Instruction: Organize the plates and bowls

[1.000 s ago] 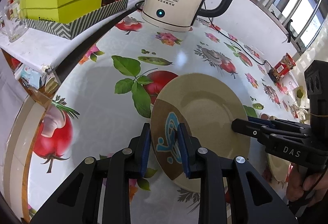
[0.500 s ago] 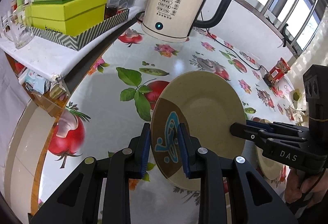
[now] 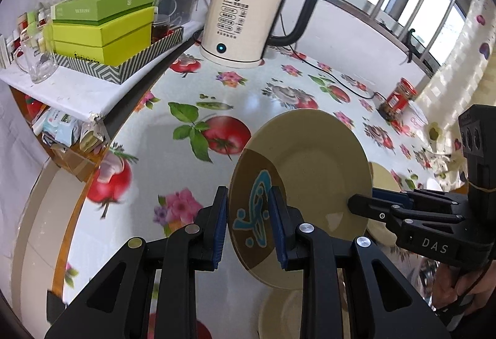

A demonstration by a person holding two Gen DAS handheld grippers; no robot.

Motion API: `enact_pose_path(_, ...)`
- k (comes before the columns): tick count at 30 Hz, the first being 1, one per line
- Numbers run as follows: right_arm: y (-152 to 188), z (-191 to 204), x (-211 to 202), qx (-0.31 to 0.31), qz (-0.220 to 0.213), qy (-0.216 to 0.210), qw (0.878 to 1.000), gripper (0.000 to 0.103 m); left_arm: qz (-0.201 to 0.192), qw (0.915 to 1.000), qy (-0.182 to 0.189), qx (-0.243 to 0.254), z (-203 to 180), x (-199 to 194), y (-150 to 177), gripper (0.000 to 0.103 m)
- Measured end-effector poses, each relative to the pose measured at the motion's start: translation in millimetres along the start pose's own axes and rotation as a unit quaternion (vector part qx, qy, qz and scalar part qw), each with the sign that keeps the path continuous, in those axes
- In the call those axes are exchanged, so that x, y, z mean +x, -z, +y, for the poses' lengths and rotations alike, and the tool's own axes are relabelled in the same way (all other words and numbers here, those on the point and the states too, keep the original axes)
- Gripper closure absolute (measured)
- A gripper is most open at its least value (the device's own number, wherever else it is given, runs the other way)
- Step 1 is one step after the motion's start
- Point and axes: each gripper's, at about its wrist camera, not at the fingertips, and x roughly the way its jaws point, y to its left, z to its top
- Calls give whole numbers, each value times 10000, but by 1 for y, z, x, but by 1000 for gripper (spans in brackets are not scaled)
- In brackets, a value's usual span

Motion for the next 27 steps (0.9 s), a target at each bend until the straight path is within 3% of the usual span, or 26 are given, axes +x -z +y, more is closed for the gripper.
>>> enact_pose_path(17,99,10,-37,118,197,202,9995,78,380,9986,36,354,-30,-33,78,76)
enact_pose_path(27,121,0,-24,264,440,252,9984,77,749,9963,102,401,-33,-15,101,76)
